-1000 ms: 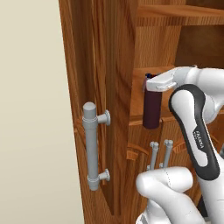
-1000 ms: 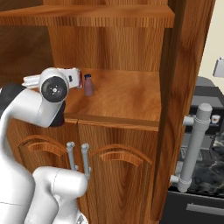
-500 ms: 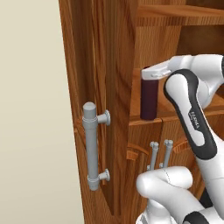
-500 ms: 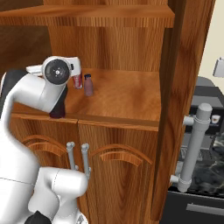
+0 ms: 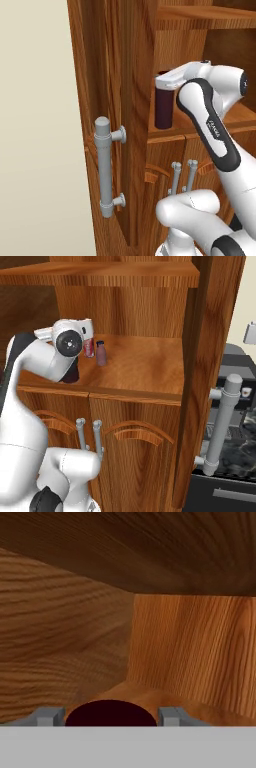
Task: Pick the juice, can, juice from the counter and place them in the open cabinet.
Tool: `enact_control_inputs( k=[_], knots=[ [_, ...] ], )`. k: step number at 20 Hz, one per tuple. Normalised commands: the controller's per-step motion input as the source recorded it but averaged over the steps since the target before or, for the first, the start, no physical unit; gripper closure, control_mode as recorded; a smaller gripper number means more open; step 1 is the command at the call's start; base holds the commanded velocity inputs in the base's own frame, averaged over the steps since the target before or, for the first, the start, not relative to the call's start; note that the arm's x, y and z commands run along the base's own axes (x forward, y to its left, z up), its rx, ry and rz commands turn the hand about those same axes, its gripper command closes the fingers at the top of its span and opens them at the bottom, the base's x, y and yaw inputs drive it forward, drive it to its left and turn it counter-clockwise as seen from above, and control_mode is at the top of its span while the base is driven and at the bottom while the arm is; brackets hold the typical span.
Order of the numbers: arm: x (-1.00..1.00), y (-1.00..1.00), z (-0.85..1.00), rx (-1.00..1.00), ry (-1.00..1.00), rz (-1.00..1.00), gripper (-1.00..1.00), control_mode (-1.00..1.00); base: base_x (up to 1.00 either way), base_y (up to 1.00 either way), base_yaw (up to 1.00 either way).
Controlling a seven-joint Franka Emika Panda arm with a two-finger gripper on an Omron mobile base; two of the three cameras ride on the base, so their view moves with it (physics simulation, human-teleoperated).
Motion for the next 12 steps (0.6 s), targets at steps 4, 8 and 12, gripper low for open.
enact_control_inputs(
  k=[4,8,12],
  knots=[
    [0.35,0.14,-0.17,0.0,-0.07,0.0,1.0,-1.0,0.0,0.0,0.0],
    [0.43,0.12,-0.1,0.0,0.01,0.0,1.0,-1.0,0.0,0.0,0.0],
    [0.48,0.12,-0.09,0.0,0.02,-0.01,1.0,-1.0,0.0,0.0,0.0]
  ],
)
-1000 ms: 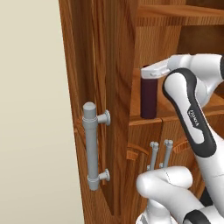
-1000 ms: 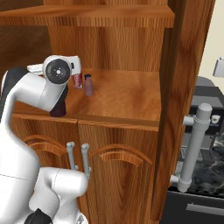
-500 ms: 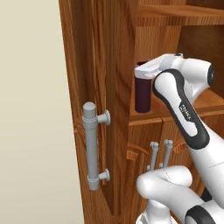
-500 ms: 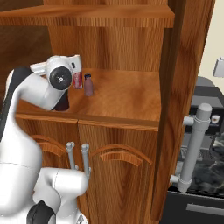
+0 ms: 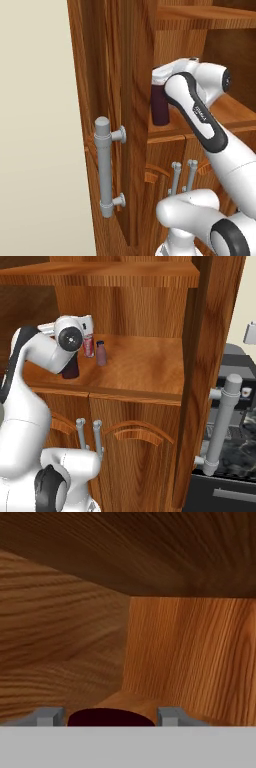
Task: Pick the juice, can, juice from the counter and place them in the open cabinet.
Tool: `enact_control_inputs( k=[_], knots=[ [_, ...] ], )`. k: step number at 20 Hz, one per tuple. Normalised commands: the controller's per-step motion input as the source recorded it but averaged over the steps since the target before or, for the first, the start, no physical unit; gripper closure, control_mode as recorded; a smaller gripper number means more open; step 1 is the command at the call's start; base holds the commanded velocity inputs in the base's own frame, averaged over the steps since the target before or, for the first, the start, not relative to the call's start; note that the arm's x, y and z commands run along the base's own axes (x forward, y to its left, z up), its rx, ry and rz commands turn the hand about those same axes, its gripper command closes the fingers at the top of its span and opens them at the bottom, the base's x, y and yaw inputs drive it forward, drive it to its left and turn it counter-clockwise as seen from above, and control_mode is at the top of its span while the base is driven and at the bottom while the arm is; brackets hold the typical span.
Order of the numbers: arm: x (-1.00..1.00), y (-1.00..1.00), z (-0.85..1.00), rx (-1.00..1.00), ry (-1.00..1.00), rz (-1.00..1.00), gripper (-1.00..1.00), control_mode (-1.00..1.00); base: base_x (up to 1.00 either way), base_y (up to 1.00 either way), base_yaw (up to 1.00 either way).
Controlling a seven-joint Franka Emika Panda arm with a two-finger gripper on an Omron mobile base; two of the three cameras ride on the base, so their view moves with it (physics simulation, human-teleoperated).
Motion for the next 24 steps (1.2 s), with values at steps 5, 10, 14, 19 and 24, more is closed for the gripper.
enact_control_inputs(
  k=[5,10,14,19,24],
  knots=[
    [0.48,0.11,-0.09,0.03,0.0,-0.01,1.0,-1.0,0.0,0.0,0.0],
    [0.23,0.08,-0.01,0.11,0.0,0.0,1.0,-1.0,0.0,0.0,0.0],
    [0.15,0.04,-0.13,0.06,0.0,-0.02,1.0,-1.0,0.0,0.0,0.0],
    [0.16,0.01,-0.22,0.01,0.0,-0.01,1.0,-1.0,0.0,0.0,0.0],
    [0.32,0.0,-0.07,0.0,0.0,0.0,1.0,-1.0,0.0,0.0,0.0]
  ],
)
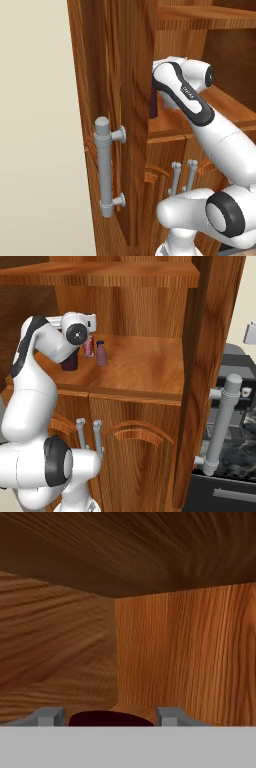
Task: Pick the juice, can, juice from the counter and place them in the open cabinet.
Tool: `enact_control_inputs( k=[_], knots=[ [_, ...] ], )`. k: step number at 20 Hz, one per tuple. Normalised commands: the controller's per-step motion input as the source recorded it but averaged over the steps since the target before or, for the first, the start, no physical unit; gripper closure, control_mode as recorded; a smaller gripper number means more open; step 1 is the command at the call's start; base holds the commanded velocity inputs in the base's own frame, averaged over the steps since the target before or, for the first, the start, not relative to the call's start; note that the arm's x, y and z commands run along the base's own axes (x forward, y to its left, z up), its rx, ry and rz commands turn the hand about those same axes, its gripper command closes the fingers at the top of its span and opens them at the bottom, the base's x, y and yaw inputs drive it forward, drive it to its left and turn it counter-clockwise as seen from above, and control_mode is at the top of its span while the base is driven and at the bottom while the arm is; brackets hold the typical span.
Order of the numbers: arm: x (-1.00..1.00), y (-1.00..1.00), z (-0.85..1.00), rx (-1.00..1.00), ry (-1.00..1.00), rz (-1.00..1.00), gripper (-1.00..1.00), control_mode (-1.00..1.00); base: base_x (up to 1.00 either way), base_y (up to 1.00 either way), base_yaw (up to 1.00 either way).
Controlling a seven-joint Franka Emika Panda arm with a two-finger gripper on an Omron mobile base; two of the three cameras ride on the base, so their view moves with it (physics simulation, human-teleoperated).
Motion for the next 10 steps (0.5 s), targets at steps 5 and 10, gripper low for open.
enact_control_inputs(
  k=[5,10],
  knots=[
    [0.27,0.03,-0.07,0.0,-0.02,-0.01,1.0,-1.0,0.0,0.0,0.0],
    [0.1,0.01,-0.2,0.0,-0.06,0.0,1.0,-1.0,0.0,0.0,0.0]
  ],
)
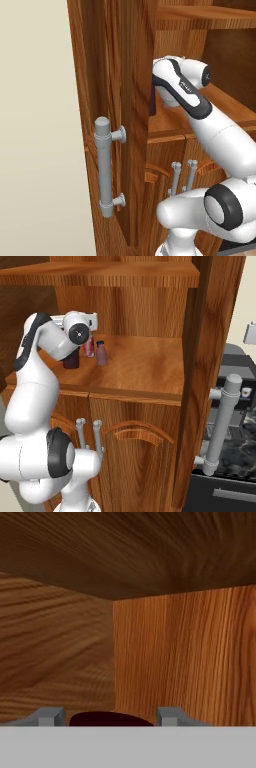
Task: Pick the juice, can, juice from the counter and place them in the open cabinet.
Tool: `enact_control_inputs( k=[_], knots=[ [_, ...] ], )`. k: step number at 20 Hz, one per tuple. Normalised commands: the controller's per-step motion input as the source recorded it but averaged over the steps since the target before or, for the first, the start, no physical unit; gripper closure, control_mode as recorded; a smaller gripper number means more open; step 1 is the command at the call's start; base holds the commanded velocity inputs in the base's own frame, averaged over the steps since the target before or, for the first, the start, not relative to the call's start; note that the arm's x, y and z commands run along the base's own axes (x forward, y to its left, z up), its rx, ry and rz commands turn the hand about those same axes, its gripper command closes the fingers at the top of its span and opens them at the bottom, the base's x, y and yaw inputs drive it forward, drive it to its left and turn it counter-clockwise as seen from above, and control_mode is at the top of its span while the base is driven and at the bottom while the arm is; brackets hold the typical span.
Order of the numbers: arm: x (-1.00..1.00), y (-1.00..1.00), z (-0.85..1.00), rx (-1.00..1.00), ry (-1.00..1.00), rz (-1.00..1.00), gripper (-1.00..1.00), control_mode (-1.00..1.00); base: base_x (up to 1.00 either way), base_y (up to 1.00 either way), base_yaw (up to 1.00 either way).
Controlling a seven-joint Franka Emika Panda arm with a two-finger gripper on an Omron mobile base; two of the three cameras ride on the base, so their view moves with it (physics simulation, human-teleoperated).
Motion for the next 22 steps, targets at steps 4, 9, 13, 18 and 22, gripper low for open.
enact_control_inputs(
  k=[4,9,13,18,22],
  knots=[
    [0.0,0.01,-0.07,0.0,-0.13,0.0,1.0,-1.0,0.0,0.0,0.0],
    [0.0,0.0,-0.12,0.0,-0.13,-0.02,1.0,-1.0,0.0,0.0,0.0],
    [-0.04,0.0,-0.34,0.0,-0.02,-0.03,1.0,-1.0,0.0,0.0,0.0],
    [0.0,0.0,-0.35,0.0,0.03,-0.04,1.0,-1.0,0.0,0.0,0.0],
    [0.0,0.0,-0.35,0.0,0.07,-0.02,1.0,-1.0,0.0,0.0,0.0]
  ],
)
